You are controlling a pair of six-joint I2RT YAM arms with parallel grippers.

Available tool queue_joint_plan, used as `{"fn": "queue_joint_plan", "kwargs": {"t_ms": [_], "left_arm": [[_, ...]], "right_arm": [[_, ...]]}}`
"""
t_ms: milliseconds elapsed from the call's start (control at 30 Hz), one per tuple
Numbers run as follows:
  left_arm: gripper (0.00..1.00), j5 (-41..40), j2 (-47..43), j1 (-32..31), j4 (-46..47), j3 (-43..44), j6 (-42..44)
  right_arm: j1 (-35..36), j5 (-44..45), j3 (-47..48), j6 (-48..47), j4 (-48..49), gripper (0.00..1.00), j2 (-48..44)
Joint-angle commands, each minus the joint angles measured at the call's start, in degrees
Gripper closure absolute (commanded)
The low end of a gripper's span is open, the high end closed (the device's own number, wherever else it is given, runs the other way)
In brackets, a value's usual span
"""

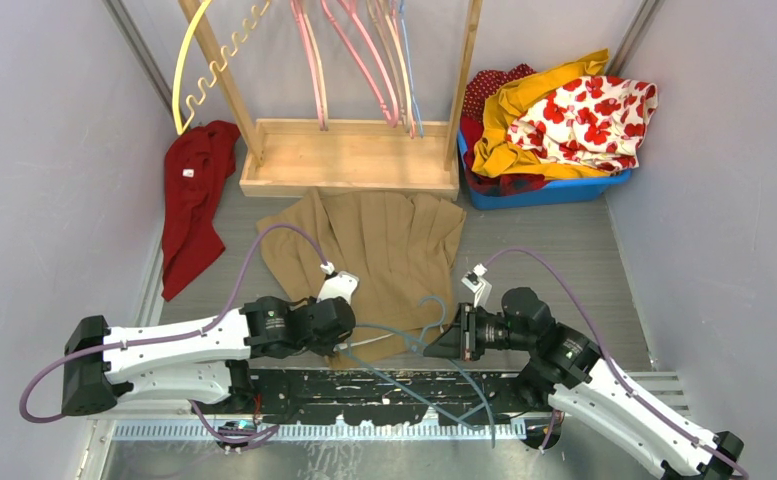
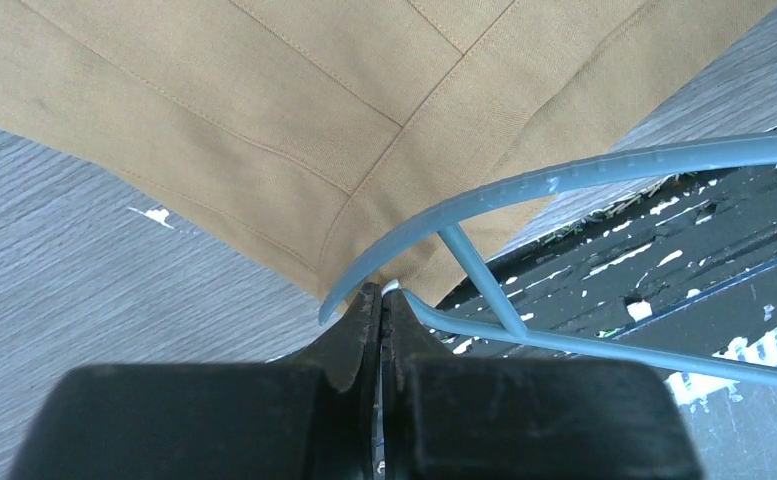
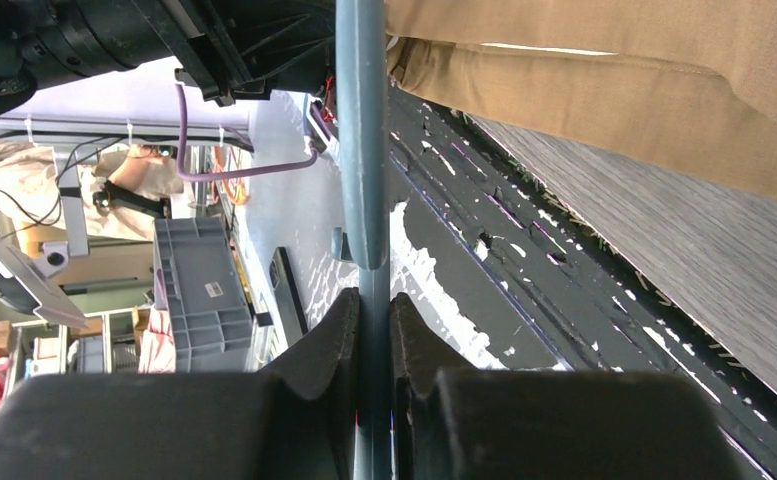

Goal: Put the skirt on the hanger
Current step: Hang the skirt on the hanger.

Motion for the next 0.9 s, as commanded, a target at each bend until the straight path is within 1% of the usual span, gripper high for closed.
{"fn": "queue_joint_plan", "kwargs": {"t_ms": [0, 533, 667, 867], "left_arm": [[1.0, -0.94, -1.13, 0.33, 0.15, 2.63, 0.64], [1.0, -0.63, -1.56, 0.49, -0.38, 2.95, 0.92], [1.0, -0.23, -1.81, 0.46, -0.3, 2.83, 0.92], [1.0, 0.59, -2.01, 0.5, -0.13, 2.67, 0.67]], "right_arm": [[0.39, -1.2, 0.06, 0.8, 6.35, 0.99, 0.99], [0.8, -0.93, -1.5, 1.98, 14.51, 0.99, 5.82], [0.91, -0.24, -2.28, 1.86, 15.86, 0.99, 5.9], [1.03, 2.77, -4.44, 1.83, 20.64, 0.99, 5.18]]}}
